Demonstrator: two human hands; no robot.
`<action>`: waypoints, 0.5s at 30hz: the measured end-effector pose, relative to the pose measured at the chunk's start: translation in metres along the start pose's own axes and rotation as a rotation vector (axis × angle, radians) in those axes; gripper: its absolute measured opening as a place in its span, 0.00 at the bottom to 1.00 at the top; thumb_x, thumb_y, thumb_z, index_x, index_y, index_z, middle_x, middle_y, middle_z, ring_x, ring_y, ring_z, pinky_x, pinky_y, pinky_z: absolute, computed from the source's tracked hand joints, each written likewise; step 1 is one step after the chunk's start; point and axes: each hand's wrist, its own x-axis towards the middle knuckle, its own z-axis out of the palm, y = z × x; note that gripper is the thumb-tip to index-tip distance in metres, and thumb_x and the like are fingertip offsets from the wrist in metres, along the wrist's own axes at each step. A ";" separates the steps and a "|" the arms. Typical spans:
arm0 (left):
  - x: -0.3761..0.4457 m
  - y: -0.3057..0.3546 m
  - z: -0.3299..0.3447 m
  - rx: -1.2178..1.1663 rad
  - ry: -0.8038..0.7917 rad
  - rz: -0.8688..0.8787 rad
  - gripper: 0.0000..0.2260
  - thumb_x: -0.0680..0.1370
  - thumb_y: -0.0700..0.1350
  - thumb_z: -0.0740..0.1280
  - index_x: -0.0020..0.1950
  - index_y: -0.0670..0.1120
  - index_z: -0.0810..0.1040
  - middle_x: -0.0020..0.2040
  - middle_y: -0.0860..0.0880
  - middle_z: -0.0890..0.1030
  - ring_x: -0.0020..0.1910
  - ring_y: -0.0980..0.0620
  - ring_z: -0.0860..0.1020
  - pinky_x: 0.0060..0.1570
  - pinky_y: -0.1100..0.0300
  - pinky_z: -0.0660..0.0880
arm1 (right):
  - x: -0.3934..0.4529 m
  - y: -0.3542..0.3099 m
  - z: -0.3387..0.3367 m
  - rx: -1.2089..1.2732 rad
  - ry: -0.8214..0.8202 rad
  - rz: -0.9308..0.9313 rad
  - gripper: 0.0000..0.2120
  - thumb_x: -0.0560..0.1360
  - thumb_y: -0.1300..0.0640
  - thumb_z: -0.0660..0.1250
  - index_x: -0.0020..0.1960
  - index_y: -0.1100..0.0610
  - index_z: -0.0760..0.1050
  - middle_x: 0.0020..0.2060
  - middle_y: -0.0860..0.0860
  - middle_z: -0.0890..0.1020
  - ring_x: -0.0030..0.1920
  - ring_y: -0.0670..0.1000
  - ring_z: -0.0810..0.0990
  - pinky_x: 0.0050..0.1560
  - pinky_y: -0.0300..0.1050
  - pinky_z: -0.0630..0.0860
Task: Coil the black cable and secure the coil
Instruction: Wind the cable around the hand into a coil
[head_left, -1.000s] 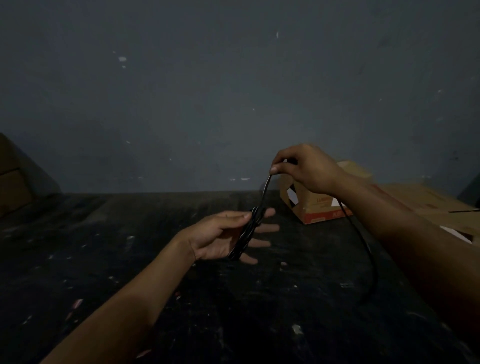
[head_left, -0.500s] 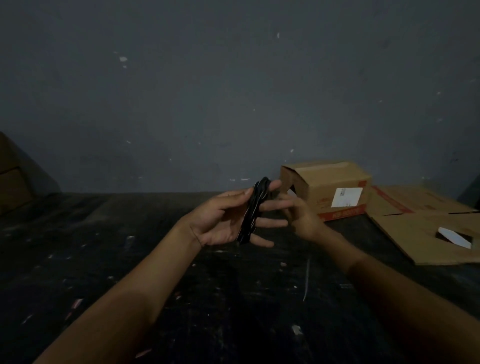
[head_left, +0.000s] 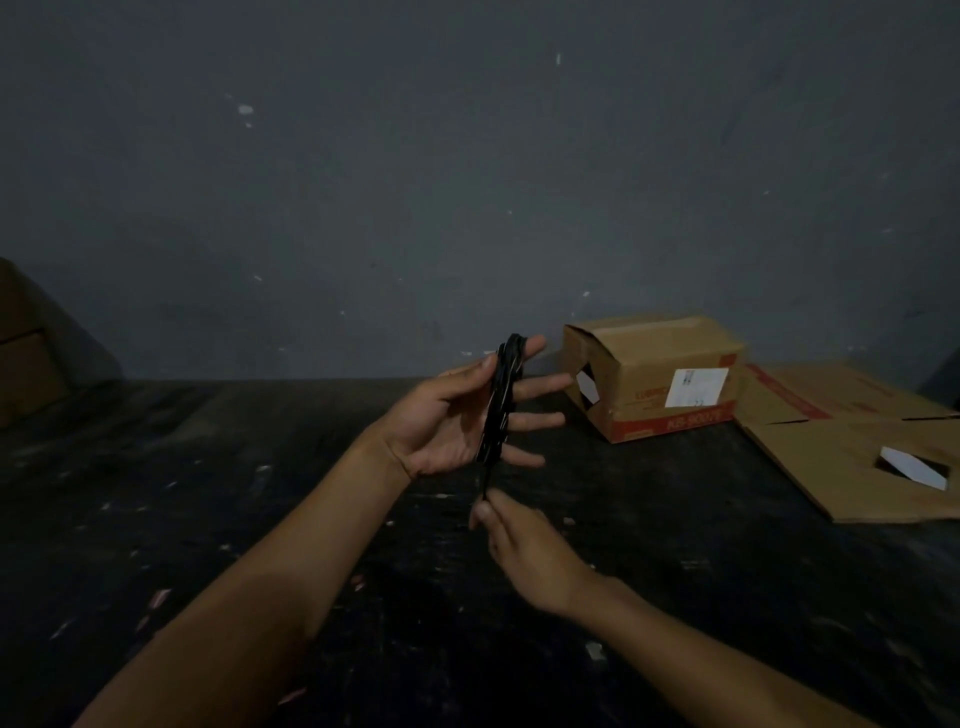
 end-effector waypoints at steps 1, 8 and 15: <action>0.000 -0.001 -0.002 0.004 0.029 0.003 0.26 0.76 0.53 0.68 0.73 0.54 0.69 0.76 0.42 0.66 0.73 0.35 0.64 0.65 0.30 0.63 | -0.001 -0.006 -0.002 -0.027 -0.021 -0.014 0.13 0.83 0.48 0.50 0.48 0.51 0.71 0.29 0.45 0.71 0.28 0.41 0.68 0.34 0.41 0.63; -0.002 -0.003 -0.020 0.038 0.225 0.018 0.19 0.76 0.55 0.61 0.68 0.59 0.75 0.74 0.46 0.69 0.73 0.36 0.64 0.65 0.31 0.65 | -0.007 -0.046 -0.032 -0.271 -0.054 -0.104 0.16 0.82 0.46 0.51 0.48 0.52 0.74 0.35 0.49 0.79 0.35 0.50 0.76 0.38 0.51 0.75; -0.006 -0.017 -0.025 -0.022 0.338 0.005 0.19 0.78 0.50 0.60 0.69 0.51 0.75 0.72 0.41 0.71 0.68 0.42 0.72 0.61 0.47 0.76 | -0.001 -0.073 -0.079 -0.465 -0.064 -0.188 0.08 0.80 0.47 0.58 0.48 0.46 0.75 0.32 0.39 0.72 0.30 0.38 0.71 0.30 0.37 0.63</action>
